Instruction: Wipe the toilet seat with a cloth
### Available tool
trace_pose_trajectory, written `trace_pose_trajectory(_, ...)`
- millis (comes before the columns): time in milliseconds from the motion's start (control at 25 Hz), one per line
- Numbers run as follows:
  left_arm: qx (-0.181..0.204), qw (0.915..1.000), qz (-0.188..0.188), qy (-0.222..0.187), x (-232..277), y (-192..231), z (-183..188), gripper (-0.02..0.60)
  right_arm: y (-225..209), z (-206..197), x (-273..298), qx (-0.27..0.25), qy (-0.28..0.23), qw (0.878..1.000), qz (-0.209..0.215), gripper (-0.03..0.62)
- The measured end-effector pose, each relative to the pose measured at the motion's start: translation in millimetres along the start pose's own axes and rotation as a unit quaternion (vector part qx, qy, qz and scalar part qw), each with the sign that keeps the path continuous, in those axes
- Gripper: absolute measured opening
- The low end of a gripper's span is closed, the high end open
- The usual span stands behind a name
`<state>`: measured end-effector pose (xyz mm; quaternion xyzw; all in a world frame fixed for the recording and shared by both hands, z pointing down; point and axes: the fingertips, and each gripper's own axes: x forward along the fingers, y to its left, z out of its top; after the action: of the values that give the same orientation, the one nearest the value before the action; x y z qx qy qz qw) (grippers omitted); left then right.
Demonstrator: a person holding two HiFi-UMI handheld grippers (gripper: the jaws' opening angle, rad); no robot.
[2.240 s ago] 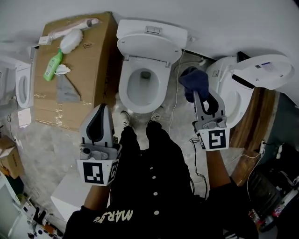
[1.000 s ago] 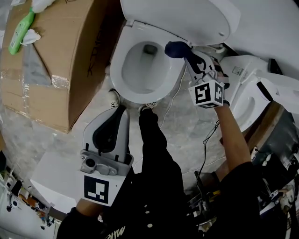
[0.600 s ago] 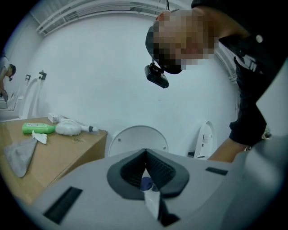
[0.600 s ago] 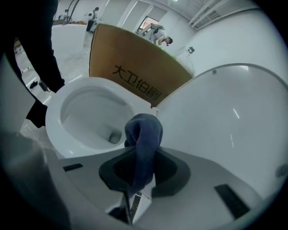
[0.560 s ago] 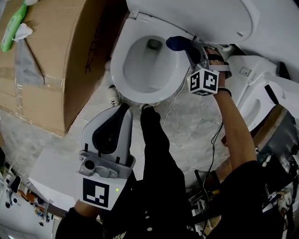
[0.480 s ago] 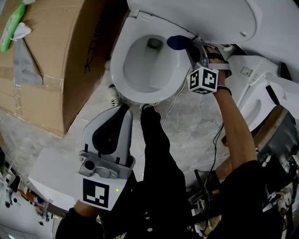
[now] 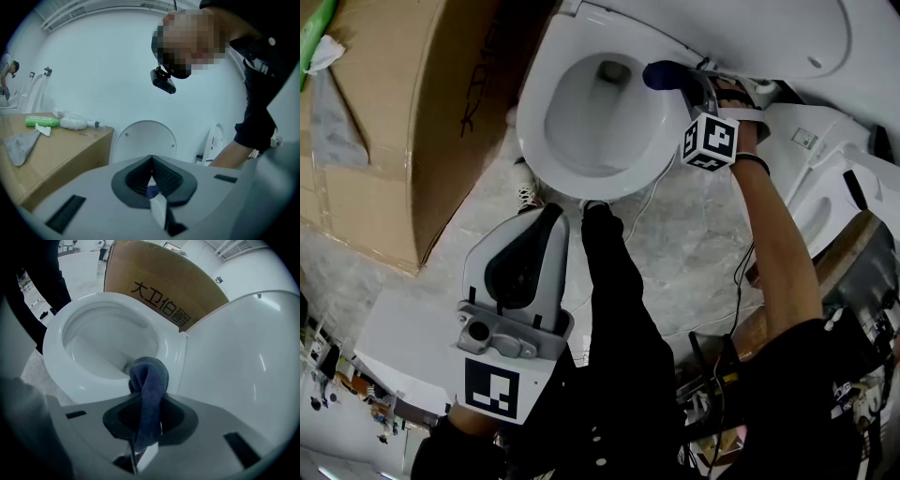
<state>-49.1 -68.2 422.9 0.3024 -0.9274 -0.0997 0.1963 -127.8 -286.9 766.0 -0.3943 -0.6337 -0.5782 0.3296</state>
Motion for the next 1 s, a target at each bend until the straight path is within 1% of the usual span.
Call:
trace_pose_trajectory(200, -0.001, 1.0000, 0.000, 0.004, -0.4, -1.4, -4.4, 0.011, 15.4, -9.0, 12.5, -0.018, 0.021, 0.999, 0.031, 0.072)
trace_pose_trajectory(520, 0.000, 1.0000, -0.003, 0.006, 0.9, -2.0, -4.8, 0.011, 19.2, -9.2, 16.9, -0.037, 0.027, 0.998, 0.050, 0.064)
trace_pose_trajectory(760, 0.004, 0.9999, -0.010, 0.007, 0.1, -3.8, -3.5, 0.011, 30.3, -12.7, 13.4, -0.016, 0.037, 0.997, 0.073, 0.064)
trace_pose_trajectory(880, 0.005, 0.9999, -0.014, 0.007, -0.8, -5.4, -1.7, 0.011, 42.1, -14.5, 8.3, -0.012, 0.042, 0.996, 0.082, 0.066)
trace_pose_trajectory(1000, 0.008, 0.9998, -0.017, 0.006, -2.9, -7.1, 0.7, 0.011, 56.6, -15.5, 2.0, 0.006, 0.044, 0.995, 0.090, 0.066)
